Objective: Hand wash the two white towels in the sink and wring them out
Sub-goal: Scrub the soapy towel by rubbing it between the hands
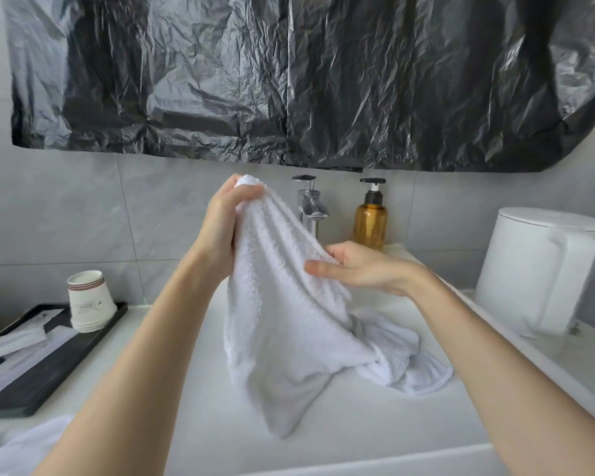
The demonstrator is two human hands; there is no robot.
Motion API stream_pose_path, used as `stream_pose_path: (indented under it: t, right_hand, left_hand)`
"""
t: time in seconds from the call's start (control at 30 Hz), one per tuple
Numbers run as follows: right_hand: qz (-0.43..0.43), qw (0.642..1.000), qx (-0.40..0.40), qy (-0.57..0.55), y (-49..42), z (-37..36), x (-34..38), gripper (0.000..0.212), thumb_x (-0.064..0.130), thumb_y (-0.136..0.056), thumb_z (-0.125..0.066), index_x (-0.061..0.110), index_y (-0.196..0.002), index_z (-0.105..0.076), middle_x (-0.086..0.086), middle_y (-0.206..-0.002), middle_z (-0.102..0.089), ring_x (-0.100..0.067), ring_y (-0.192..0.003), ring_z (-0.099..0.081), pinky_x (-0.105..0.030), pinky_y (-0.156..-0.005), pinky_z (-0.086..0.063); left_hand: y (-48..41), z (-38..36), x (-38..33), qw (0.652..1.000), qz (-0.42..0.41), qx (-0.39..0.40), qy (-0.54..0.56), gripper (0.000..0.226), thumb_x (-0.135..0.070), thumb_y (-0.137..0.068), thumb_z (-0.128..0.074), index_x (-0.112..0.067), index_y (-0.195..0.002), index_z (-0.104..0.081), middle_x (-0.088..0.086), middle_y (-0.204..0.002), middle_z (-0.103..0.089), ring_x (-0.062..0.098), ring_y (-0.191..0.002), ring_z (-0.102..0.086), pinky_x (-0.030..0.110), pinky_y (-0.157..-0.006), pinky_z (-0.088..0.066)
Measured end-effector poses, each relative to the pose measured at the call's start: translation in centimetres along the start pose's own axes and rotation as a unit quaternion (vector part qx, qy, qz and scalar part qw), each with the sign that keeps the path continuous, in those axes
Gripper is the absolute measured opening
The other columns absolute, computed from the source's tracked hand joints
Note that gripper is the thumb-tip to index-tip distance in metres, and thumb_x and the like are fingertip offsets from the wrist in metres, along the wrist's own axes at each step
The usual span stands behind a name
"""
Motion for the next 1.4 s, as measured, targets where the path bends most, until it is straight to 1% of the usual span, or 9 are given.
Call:
stream_pose_path:
  t: [0.13, 0.27, 0.37, 0.6, 0.7, 0.83, 1.13, 1.23, 1.4]
  right_hand:
    - [-0.087, 0.985, 0.119, 0.094, 0.6, -1.2, -1.6, 0.062, 0.068, -0.074, -0.060, 0.026, -0.119, -0.059, 0.009, -0.121, -0.065, -0.011, -0.113, -0.060, -0.032, -0.105, -0.044]
    - [-0.067, 0.991, 0.042, 0.112, 0.4, 0.3, -2.1, 0.026, 0.059, -0.084, -0.056, 0.033, -0.086, -0.056, 0.016, -0.083, -0.057, -0.006, -0.078, -0.055, -0.018, -0.070, -0.040]
    - [0.007, 0.991, -0.136, 0.007, 0.6, 3.1, -1.7, 0.076, 0.078, -0.070, -0.058, 0.004, -0.089, -0.062, -0.003, -0.079, -0.048, -0.018, -0.074, -0.046, -0.031, -0.069, -0.035]
    - [0.075, 0.974, -0.184, -0.108, 1.0, 3.2, 0.1, 0.080, 0.066, -0.076, -0.063, -0.011, -0.093, -0.055, -0.007, -0.086, -0.048, -0.021, -0.078, -0.043, -0.036, -0.071, -0.031]
    - [0.060, 0.976, -0.166, -0.128, 1.0, 3.2, 0.3, 0.057, 0.056, -0.087, -0.057, -0.001, -0.084, -0.055, -0.004, -0.084, -0.047, -0.019, -0.078, -0.041, -0.034, -0.073, -0.032]
    - [0.047, 0.960, -0.174, -0.213, 1.4, 4.0, 0.2, 0.027, 0.028, -0.100, -0.052, 0.011, -0.085, -0.065, 0.004, -0.072, -0.066, -0.008, -0.069, -0.061, -0.020, -0.067, -0.048]
    - [-0.049, 0.990, -0.132, 0.018, 1.6, 3.9, -1.0, 0.053, 0.068, -0.083, -0.053, 0.017, -0.071, -0.052, 0.001, -0.060, -0.039, -0.009, -0.052, -0.038, -0.020, -0.051, -0.027]
    - [-0.123, 0.991, -0.005, 0.053, 1.6, 2.4, -2.0, 0.075, 0.092, -0.059, -0.043, 0.018, -0.072, -0.051, -0.003, -0.067, -0.045, -0.015, -0.063, -0.043, -0.026, -0.065, -0.034]
    - [-0.074, 0.997, 0.017, 0.008, 1.0, 2.2, -2.9, 0.057, 0.064, -0.077, -0.065, 0.010, -0.097, -0.066, 0.009, -0.097, -0.069, -0.010, -0.092, -0.062, -0.027, -0.095, -0.046]
  left_hand:
    - [-0.1, 1.1, 0.0, 0.998, 0.005, -0.062, 0.013, 0.015, -0.026, -0.071, -0.061, -0.023, -0.064, -0.048, -0.001, -0.068, -0.046, 0.018, -0.069, -0.044, 0.034, -0.067, -0.037]
    - [-0.8, 3.0, 1.1, 0.984, -0.001, -0.179, 0.008, 0.018, -0.024, -0.066, -0.059, -0.021, -0.063, -0.042, 0.000, -0.067, -0.036, 0.018, -0.064, -0.035, 0.032, -0.063, -0.030]
    - [-1.5, 4.0, 2.4, 0.957, -0.017, -0.246, -0.153, 0.017, -0.016, -0.078, -0.055, -0.019, -0.068, -0.042, -0.002, -0.062, -0.029, 0.016, -0.055, -0.026, 0.026, -0.047, -0.019]
    - [-1.6, 1.5, 6.3, 0.804, 0.100, 0.043, -0.585, 0.043, -0.042, -0.094, -0.059, -0.010, -0.121, -0.049, 0.008, -0.116, -0.054, 0.026, -0.105, -0.053, 0.030, -0.076, -0.041]
    - [0.5, -2.1, 6.4, 0.852, 0.118, 0.236, -0.452, 0.058, -0.048, -0.096, -0.053, -0.032, -0.148, -0.031, -0.013, -0.151, -0.030, 0.010, -0.141, -0.029, 0.027, -0.110, -0.026]
    - [2.0, -3.9, 6.5, 0.890, 0.140, 0.372, -0.224, 0.042, -0.043, -0.103, -0.033, -0.033, -0.143, -0.044, -0.019, -0.143, -0.050, 0.001, -0.132, -0.045, 0.032, -0.114, -0.028]
    - [0.3, -0.4, 3.7, 0.991, 0.130, 0.041, -0.003, 0.031, -0.042, -0.092, -0.058, -0.012, -0.095, -0.068, 0.001, -0.080, -0.074, 0.015, -0.076, -0.071, 0.030, -0.073, -0.052]
    - [0.1, 1.1, 2.6, 0.994, 0.088, -0.005, 0.072, 0.037, -0.045, -0.094, -0.054, -0.014, -0.079, -0.066, -0.001, -0.070, -0.069, 0.015, -0.065, -0.068, 0.025, -0.064, -0.055]
    - [-0.2, 3.8, 1.6, 0.988, 0.039, -0.072, 0.128, 0.048, -0.052, -0.097, -0.046, -0.017, -0.076, -0.070, -0.002, -0.068, -0.071, 0.013, -0.067, -0.071, 0.024, -0.061, -0.056]
Point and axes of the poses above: each hand's wrist, its own y-axis away from the middle knuckle, its own z-axis out of the back of the hand, x = y × z, the point moved 3 cm from there along -y, towards the middle knuckle
